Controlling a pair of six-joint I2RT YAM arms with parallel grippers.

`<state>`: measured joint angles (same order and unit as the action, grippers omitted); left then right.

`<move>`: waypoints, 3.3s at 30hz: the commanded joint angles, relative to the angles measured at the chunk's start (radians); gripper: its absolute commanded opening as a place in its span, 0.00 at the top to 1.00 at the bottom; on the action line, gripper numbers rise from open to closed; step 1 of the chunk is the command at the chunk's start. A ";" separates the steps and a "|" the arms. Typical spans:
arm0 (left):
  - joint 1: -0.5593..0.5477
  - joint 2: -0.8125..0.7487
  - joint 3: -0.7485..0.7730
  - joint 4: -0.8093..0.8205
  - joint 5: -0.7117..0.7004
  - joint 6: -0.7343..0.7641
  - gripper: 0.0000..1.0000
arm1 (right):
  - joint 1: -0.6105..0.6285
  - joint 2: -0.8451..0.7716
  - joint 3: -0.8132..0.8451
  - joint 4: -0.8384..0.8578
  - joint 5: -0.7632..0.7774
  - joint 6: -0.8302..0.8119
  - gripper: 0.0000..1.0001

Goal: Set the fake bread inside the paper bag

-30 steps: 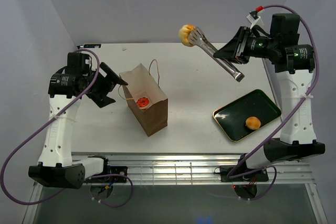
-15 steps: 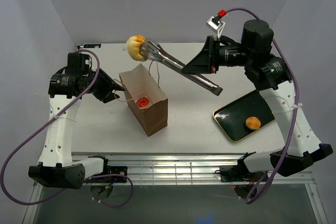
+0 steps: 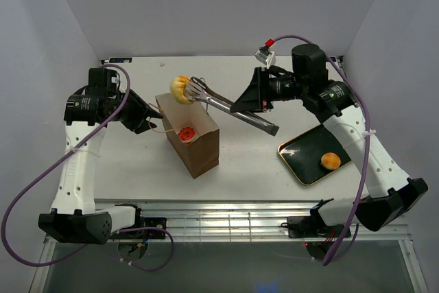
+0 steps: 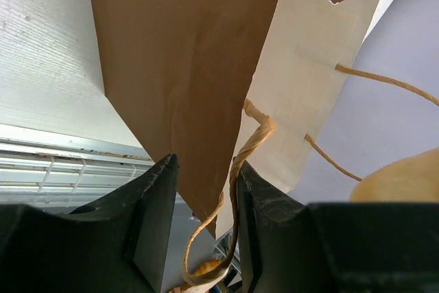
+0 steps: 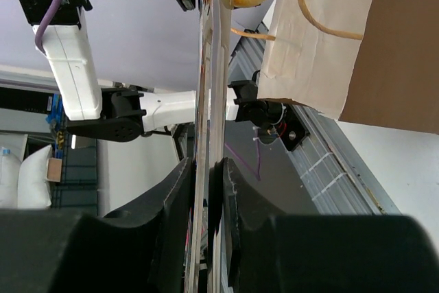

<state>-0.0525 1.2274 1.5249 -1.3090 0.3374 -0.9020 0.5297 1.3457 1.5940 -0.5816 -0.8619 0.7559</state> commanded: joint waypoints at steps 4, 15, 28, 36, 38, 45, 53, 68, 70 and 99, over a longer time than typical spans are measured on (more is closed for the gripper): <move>0.013 0.007 0.021 0.001 0.025 0.018 0.52 | 0.018 -0.040 -0.028 0.042 -0.002 -0.003 0.83; 0.023 0.003 0.008 0.002 0.032 0.029 0.51 | 0.018 -0.060 -0.088 0.016 0.041 -0.010 0.67; 0.028 -0.014 -0.040 0.020 0.066 0.028 0.51 | 0.021 -0.049 -0.081 -0.007 0.047 -0.010 0.55; 0.031 -0.017 -0.049 0.025 0.078 0.031 0.51 | 0.023 -0.054 -0.071 0.038 0.035 0.031 0.54; 0.031 -0.019 -0.048 0.025 0.080 0.034 0.49 | 0.023 -0.046 -0.056 0.064 0.018 0.054 0.54; 0.033 -0.022 -0.042 0.025 0.091 0.043 0.45 | 0.023 -0.013 0.032 0.273 -0.040 0.224 0.54; 0.036 -0.028 -0.049 0.028 0.106 0.054 0.45 | 0.021 0.040 0.121 0.381 -0.054 0.344 0.54; 0.042 -0.035 -0.068 0.043 0.134 0.060 0.45 | -0.172 -0.071 0.054 0.349 -0.017 0.293 0.55; 0.042 -0.036 -0.069 0.042 0.134 0.063 0.45 | -0.236 -0.091 0.055 0.306 -0.008 0.251 0.56; 0.042 -0.071 -0.163 0.044 0.153 0.101 0.37 | -0.698 -0.253 -0.212 -0.730 0.645 -0.145 0.58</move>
<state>-0.0151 1.1633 1.3579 -1.2568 0.4870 -0.8383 -0.1635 1.1160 1.3830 -1.3159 -0.3290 0.6315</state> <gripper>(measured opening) 0.624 0.424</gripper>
